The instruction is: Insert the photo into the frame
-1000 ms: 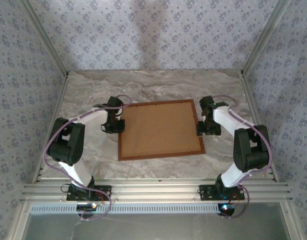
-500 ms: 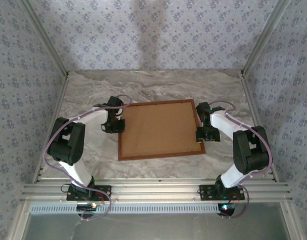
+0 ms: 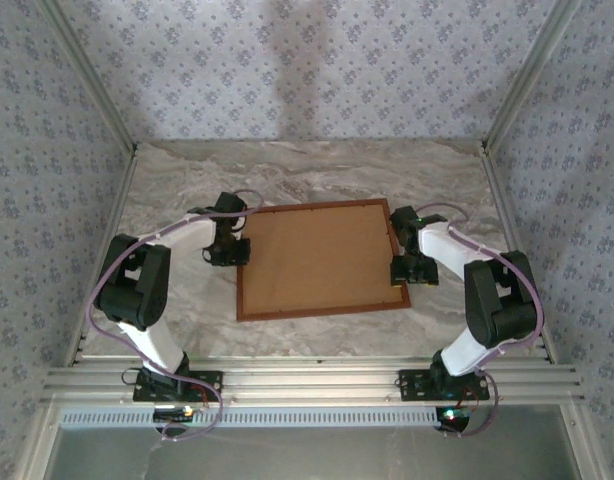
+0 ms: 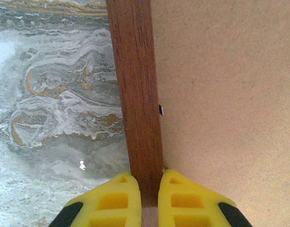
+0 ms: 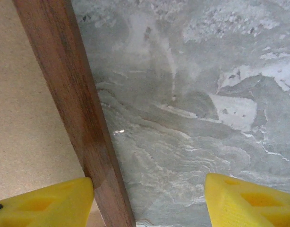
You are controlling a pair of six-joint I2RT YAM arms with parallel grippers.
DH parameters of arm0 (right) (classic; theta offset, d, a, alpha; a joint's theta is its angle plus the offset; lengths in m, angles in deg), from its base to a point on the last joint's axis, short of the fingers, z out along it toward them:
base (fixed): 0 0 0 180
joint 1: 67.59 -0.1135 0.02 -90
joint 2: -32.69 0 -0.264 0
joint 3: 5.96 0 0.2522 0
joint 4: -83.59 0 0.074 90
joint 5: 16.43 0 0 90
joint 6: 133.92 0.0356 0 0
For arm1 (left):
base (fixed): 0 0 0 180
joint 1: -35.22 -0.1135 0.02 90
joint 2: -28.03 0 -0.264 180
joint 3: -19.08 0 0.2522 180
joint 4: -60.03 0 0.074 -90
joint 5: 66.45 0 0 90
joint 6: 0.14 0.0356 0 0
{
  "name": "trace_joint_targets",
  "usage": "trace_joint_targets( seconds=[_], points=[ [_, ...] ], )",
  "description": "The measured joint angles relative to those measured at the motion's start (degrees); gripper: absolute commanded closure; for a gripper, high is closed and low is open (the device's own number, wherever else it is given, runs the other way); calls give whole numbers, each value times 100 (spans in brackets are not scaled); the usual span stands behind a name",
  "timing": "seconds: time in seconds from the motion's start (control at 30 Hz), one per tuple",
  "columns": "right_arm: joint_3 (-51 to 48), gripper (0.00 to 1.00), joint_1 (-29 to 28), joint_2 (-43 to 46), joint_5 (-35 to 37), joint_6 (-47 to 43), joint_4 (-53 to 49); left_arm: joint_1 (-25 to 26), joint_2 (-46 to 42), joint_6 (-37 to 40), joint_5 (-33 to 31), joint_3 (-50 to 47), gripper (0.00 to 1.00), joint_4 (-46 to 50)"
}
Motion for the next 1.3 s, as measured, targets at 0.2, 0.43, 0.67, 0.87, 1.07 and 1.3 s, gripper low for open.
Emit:
trace_joint_targets(
  seconds=[0.2, 0.43, 0.67, 0.87, 1.07, 1.3],
  points=[
    [-15, 34, -122, -162, -116, 22, 146, 2, 0, 0, 0, -2, 100, 0],
    [31, 35, -297, -302, -11, 103, 164, 4, 0, 0, -2, -2, 100, 0],
    [72, 34, -348, -144, -35, 146, 31, 33, 0, -2, -55, -2, 100, 0],
    [72, 34, -118, 457, -105, 103, -164, 33, 0, 0, -66, 0, 100, 0],
    [120, 35, 197, 673, -98, 33, -278, 33, 0, 0, -66, 9, 100, 13],
    [83, 34, 190, 555, -98, 17, -267, 39, 0, 0, -85, 9, 100, 17]
  ],
)
